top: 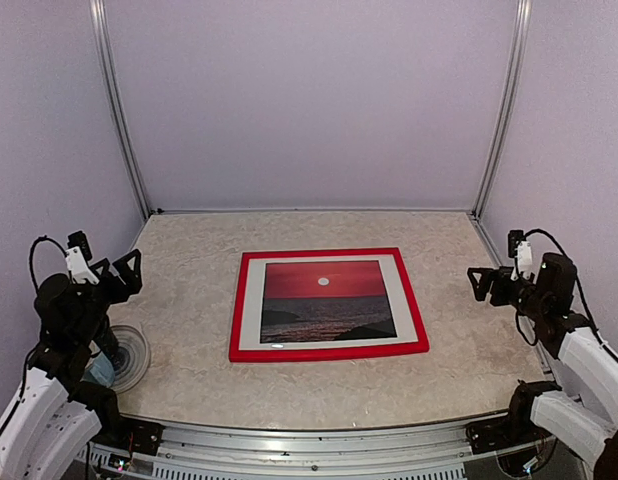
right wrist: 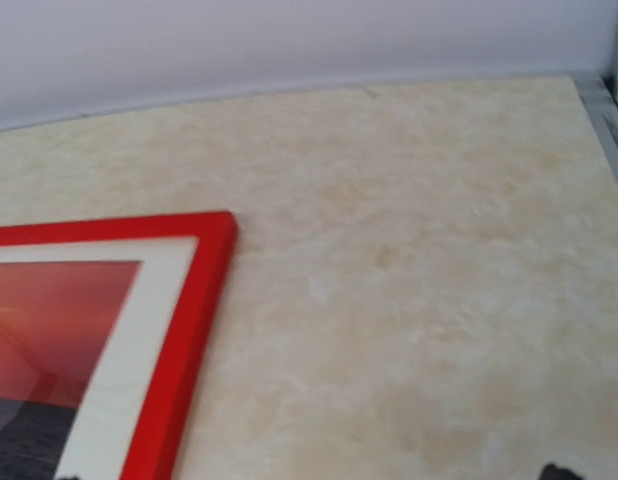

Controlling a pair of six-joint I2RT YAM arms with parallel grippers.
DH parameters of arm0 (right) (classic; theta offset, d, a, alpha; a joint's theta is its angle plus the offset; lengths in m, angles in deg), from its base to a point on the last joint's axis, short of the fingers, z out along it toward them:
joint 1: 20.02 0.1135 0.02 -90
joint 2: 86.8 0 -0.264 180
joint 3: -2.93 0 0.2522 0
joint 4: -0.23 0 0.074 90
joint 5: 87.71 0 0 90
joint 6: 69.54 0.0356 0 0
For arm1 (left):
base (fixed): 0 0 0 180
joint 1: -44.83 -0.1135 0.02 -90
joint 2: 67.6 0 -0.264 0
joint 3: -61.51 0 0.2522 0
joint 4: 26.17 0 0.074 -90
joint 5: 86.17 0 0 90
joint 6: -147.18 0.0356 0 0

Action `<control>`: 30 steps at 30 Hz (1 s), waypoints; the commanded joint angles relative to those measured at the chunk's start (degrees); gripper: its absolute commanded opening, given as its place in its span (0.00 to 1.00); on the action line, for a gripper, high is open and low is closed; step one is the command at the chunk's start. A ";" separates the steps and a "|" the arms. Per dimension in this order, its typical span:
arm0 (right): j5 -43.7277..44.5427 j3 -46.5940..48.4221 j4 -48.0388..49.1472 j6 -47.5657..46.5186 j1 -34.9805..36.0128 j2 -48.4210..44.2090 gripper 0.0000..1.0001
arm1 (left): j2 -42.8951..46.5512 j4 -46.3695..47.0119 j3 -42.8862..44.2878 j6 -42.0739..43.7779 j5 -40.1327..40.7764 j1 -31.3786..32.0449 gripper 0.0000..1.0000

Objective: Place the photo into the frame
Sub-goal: Reset both arms

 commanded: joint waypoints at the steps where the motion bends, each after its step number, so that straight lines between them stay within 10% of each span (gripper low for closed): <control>1: -0.33 0.61 1.19 -1.08 -0.44 -3.66 0.99 | -0.42 -1.54 0.82 1.34 -2.85 -0.10 0.99; 30: -5.55 -2.96 -2.64 -1.30 -0.45 -16.81 0.99 | -3.34 -7.23 4.70 5.81 -5.33 -0.29 0.99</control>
